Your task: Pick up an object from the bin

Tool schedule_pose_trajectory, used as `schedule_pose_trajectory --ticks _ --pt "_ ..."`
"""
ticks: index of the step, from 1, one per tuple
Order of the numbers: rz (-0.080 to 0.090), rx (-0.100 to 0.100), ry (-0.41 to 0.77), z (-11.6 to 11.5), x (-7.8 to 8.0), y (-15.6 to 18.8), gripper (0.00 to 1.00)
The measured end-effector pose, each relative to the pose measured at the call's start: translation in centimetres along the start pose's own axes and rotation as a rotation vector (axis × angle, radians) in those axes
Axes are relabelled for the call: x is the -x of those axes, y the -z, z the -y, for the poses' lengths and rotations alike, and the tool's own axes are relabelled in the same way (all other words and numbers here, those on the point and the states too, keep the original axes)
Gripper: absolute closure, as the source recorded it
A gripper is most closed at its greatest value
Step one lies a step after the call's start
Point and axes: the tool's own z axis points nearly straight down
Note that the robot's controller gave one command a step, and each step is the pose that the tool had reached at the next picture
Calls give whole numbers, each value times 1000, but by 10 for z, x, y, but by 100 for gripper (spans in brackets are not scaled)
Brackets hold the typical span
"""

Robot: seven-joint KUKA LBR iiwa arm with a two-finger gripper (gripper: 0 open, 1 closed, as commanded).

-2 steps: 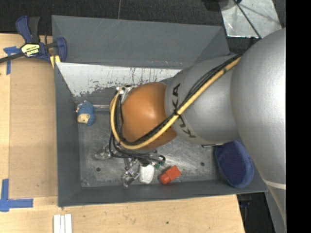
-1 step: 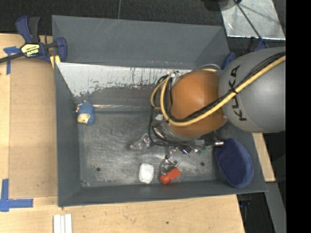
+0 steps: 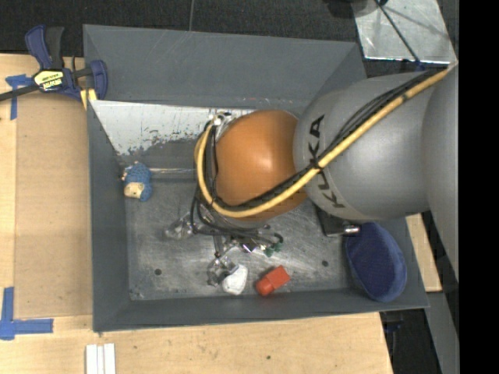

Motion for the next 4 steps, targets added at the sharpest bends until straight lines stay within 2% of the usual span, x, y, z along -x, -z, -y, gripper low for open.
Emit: schedule_pose_trajectory --ticks 1,2,3,4 --pt "-8 1 163 72 -62 -45 0" --pt "-7 0 426 74 -61 -74 0" --pt "3 -2 424 73 -58 -71 100" --pt "2 -5 349 62 -52 42 100"
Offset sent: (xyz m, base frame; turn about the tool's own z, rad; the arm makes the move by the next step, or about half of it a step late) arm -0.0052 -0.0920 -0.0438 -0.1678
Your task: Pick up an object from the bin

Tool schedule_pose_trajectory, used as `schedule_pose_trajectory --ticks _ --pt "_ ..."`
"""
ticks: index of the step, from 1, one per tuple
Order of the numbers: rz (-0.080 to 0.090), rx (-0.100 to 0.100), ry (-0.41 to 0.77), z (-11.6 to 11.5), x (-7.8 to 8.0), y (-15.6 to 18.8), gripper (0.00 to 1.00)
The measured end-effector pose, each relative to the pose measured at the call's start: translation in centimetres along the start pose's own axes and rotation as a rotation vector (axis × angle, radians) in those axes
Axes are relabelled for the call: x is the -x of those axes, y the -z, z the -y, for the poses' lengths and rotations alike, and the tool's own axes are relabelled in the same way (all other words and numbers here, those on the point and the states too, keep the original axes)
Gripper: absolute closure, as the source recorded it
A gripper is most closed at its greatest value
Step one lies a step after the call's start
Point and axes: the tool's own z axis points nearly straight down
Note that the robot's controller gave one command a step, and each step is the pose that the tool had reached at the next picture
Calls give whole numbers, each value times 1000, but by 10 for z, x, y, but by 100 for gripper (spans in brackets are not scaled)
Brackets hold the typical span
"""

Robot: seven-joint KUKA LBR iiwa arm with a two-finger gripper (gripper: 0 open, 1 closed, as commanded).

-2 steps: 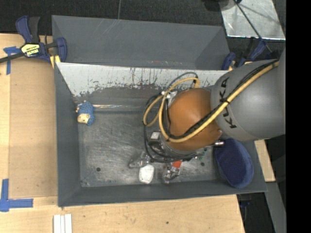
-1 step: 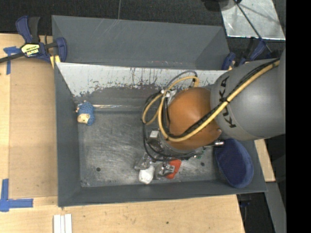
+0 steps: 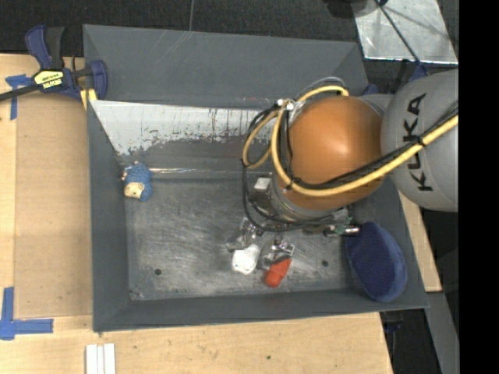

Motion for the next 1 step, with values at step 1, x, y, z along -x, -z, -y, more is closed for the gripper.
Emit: schedule_pose_trajectory --ticks 1 --pt "-1 3 448 -1 14 58 100"
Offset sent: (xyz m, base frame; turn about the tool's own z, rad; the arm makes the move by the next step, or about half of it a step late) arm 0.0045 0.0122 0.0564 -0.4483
